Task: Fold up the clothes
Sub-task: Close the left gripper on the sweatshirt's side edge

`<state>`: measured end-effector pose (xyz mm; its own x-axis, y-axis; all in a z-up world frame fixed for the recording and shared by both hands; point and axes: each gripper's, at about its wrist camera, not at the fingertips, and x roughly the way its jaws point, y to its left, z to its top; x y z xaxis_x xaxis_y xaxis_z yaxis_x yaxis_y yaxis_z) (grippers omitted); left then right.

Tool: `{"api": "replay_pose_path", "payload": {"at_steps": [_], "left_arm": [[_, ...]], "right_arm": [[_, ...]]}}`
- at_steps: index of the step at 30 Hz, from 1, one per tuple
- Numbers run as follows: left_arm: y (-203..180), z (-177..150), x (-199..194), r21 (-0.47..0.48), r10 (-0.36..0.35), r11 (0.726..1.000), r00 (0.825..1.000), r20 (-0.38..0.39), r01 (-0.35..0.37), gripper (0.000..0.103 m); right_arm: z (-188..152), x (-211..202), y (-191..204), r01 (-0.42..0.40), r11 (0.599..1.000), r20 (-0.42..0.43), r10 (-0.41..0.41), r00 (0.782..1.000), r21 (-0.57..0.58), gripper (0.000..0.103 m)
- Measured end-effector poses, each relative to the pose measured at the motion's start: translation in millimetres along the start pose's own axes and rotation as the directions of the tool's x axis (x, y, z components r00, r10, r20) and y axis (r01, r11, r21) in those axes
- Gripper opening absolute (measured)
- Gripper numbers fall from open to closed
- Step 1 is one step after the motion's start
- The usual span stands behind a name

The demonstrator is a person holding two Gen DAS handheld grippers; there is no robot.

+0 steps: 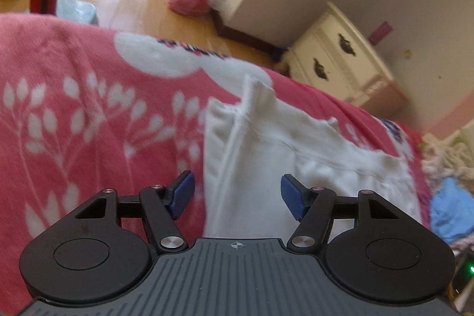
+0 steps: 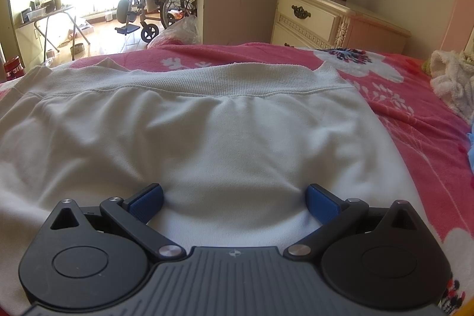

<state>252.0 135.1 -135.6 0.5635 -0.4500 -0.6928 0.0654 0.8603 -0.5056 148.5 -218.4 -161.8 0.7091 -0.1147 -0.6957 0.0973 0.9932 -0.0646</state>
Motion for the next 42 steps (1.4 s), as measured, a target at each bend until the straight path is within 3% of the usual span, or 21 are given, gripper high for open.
{"api": "replay_pose_path", "payload": {"at_steps": [7, 12, 16, 18, 22, 25, 29, 34, 39, 42], "left_arm": [[12, -16, -7, -0.092, -0.082, 0.993, 0.996, -0.038, 0.078, 0.063], [24, -31, -9, -0.186, -0.202, 0.966, 0.974, -0.1, 0.181, 0.063], [33, -42, -12, -0.249, -0.239, 0.946, 0.966, -0.102, 0.208, 0.058], [29, -44, -13, -0.242, -0.202, 0.955, 0.975, -0.097, 0.174, 0.052], [17, -47, -15, -0.203, -0.111, 0.975, 0.99, -0.09, 0.091, 0.027], [6, -47, -17, -0.161, -0.052, 0.986, 0.995, -0.084, 0.037, 0.017], [-3, -44, -23, -0.172, -0.021, 0.985, 0.997, -0.08, 0.007, 0.012], [-17, -34, -32, -0.269, -0.084, 0.961, 0.995, -0.06, 0.065, 0.01], [-60, -16, -32, -0.233, -0.177, 0.959, 0.983, -0.041, 0.163, 0.01], [-85, -8, -24, -0.214, -0.256, 0.947, 0.966, -0.044, 0.241, 0.01]], "right_arm": [[0, -1, 0, -0.002, 1.0, 0.002, 0.002, 1.0, 0.001, 0.103], [0, 0, 0, -0.002, 1.0, 0.003, 0.002, 1.0, 0.001, 0.103], [-1, -1, 0, -0.002, 1.0, 0.006, 0.002, 1.0, 0.001, 0.103], [-1, -1, 0, -0.002, 1.0, 0.007, 0.002, 1.0, 0.001, 0.103], [-1, -1, 0, -0.002, 1.0, 0.009, 0.002, 1.0, 0.001, 0.103], [-2, -1, 0, -0.002, 1.0, 0.011, 0.002, 1.0, -0.001, 0.103], [-2, -2, 0, -0.003, 1.0, 0.014, 0.003, 1.0, -0.003, 0.103], [-3, -2, 0, -0.006, 1.0, 0.022, 0.006, 1.0, -0.007, 0.103], [-4, -2, -1, -0.014, 1.0, 0.033, 0.014, 0.999, -0.013, 0.103], [-5, -2, -2, -0.019, 1.0, 0.043, 0.02, 0.999, -0.016, 0.103]]}}
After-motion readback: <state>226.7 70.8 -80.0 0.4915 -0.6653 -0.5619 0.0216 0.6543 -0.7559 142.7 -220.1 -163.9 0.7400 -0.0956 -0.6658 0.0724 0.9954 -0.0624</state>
